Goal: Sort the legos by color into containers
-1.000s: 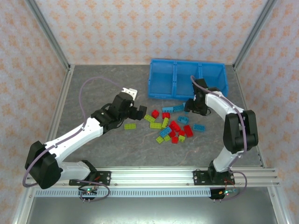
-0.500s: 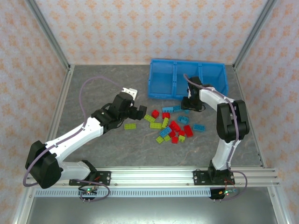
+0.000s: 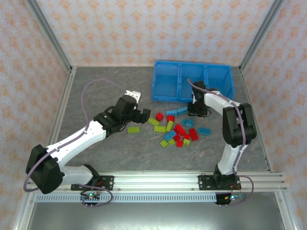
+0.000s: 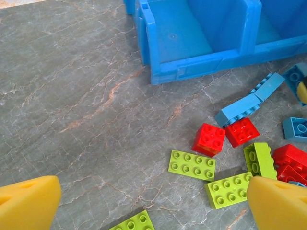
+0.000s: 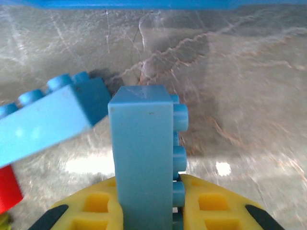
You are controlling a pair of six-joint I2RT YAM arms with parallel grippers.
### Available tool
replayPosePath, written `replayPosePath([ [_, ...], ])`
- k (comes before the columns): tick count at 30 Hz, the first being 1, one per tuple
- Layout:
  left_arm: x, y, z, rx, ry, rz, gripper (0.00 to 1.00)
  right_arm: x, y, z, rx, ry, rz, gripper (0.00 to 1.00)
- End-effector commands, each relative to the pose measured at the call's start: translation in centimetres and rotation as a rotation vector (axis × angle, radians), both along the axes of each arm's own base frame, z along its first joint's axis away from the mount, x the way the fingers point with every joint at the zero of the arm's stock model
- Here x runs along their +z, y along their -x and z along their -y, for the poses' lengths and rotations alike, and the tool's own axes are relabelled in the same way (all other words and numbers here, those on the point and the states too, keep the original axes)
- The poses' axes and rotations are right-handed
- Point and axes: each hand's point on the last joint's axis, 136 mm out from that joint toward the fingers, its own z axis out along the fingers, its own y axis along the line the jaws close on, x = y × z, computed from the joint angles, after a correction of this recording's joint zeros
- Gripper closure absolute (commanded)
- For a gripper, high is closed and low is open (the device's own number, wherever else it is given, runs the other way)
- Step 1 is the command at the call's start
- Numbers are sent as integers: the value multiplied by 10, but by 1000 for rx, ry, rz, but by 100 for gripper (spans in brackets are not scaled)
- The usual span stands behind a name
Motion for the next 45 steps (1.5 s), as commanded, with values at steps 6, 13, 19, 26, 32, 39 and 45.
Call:
replayPosePath([
  [6, 15, 1, -5, 72, 78, 19, 0, 119, 7, 24, -163, -7, 365, 84],
  [13, 16, -5, 2, 78, 88, -18, 0, 171, -42, 100, -488, 59, 555, 84],
  [19, 16, -7, 6, 65, 64, -63, 0, 124, -107, 132, -533, 74, 432, 84],
  [26, 11, -6, 10, 88, 101, -100, 0, 86, -140, 141, -539, 97, 315, 70],
  [32, -1, -6, 23, 75, 130, -177, 0, 105, -131, 145, -584, 102, 325, 57],
  [39, -17, -17, 47, 46, 139, -257, 6, 163, -87, 118, -647, -96, 358, 56],
  [45, -46, -27, 79, -3, 69, -338, 16, 196, -10, 53, -526, -287, 339, 43],
])
